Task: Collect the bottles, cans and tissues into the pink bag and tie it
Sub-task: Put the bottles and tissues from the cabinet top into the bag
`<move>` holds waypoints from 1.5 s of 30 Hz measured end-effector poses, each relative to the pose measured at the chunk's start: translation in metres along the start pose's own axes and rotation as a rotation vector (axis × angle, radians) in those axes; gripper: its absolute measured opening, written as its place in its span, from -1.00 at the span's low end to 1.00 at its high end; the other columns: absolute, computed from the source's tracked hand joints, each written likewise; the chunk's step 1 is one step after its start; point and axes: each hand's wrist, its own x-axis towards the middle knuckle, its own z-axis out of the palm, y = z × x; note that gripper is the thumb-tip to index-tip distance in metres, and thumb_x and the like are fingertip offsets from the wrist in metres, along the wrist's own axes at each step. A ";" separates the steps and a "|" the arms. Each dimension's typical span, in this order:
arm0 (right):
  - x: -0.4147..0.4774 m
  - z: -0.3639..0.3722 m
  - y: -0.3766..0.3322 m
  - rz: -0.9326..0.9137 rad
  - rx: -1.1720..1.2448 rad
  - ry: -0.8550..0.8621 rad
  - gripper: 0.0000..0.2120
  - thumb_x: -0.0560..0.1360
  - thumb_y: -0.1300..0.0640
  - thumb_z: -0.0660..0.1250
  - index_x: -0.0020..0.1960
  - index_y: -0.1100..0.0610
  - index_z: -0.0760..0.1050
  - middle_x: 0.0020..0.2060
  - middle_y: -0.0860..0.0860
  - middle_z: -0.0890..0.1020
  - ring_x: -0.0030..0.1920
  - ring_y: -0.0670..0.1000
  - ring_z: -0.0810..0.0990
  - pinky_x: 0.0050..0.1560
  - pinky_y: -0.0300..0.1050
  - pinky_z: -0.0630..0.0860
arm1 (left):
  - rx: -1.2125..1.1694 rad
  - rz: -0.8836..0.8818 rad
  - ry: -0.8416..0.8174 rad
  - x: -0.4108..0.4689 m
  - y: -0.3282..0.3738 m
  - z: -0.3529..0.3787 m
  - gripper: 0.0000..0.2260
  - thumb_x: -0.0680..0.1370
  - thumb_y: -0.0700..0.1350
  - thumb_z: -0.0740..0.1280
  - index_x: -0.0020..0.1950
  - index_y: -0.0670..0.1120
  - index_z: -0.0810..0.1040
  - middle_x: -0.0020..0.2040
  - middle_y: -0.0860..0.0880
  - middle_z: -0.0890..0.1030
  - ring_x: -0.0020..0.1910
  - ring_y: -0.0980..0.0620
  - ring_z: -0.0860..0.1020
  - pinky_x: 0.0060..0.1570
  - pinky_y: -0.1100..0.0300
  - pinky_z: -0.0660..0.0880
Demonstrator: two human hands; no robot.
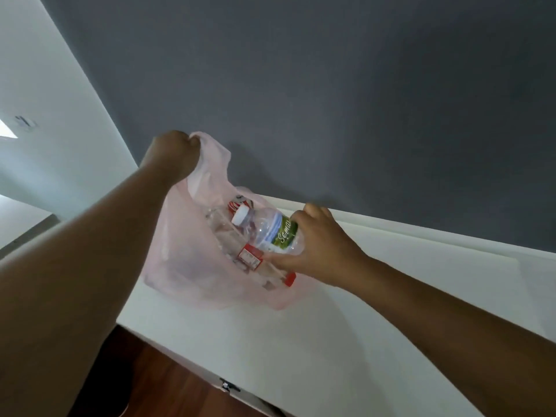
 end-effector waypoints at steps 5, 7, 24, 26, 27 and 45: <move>0.068 0.049 -0.056 0.239 0.010 -0.055 -0.08 0.25 -0.37 0.40 0.45 0.07 0.22 0.31 0.08 0.37 0.32 0.13 0.34 0.26 -0.01 0.34 | 0.013 0.021 0.017 -0.008 -0.009 -0.013 -0.59 0.66 -0.02 0.08 0.11 -0.30 0.58 0.21 -0.34 0.57 0.23 -0.32 0.49 0.21 0.00 0.42; 0.087 0.065 -0.069 0.254 0.050 -0.016 -0.05 0.26 -0.36 0.41 0.46 0.11 0.19 0.36 0.09 0.36 0.35 0.14 0.36 0.31 0.00 0.33 | 0.039 0.014 0.021 -0.012 -0.016 -0.017 -0.60 0.65 0.00 0.07 0.06 -0.25 0.58 0.15 -0.32 0.59 0.17 -0.31 0.51 0.14 0.00 0.45; 0.070 0.042 -0.011 -0.228 0.043 0.776 -0.75 0.52 0.16 0.24 0.18 0.13 0.52 -0.01 0.13 0.55 -0.01 0.19 0.47 0.00 0.09 0.46 | 0.396 -0.165 0.179 -0.036 -0.126 -0.082 -0.53 0.67 0.08 -0.02 0.13 -0.24 0.53 0.12 -0.36 0.56 0.13 -0.37 0.52 0.13 -0.16 0.46; 0.069 0.053 0.034 0.056 0.020 0.639 -0.59 0.52 0.15 0.24 0.36 0.07 0.41 0.19 0.15 0.50 0.14 0.23 0.43 0.12 0.16 0.45 | 0.402 -0.174 0.195 -0.045 -0.136 -0.089 -0.53 0.68 0.06 -0.03 0.04 -0.25 0.52 0.04 -0.38 0.57 0.07 -0.39 0.52 0.10 -0.16 0.46; 0.065 0.062 0.056 0.164 -0.032 0.483 -0.49 0.52 0.10 0.26 0.45 0.02 0.30 0.32 0.15 0.42 0.26 0.25 0.37 0.20 0.18 0.42 | 0.401 -0.172 0.203 -0.050 -0.137 -0.091 -0.54 0.67 0.06 -0.05 -0.04 -0.23 0.50 -0.03 -0.37 0.57 0.03 -0.38 0.53 0.07 -0.16 0.47; 0.053 0.092 0.106 -0.055 -0.196 0.176 -0.87 0.53 0.39 0.14 0.01 0.24 0.40 -0.09 0.18 0.55 -0.07 0.17 0.57 -0.12 -0.03 0.45 | 0.278 -0.222 0.232 -0.124 -0.075 -0.062 -0.56 0.66 -0.01 -0.01 -0.16 -0.25 0.51 -0.18 -0.27 0.51 -0.10 -0.25 0.45 -0.05 -0.02 0.38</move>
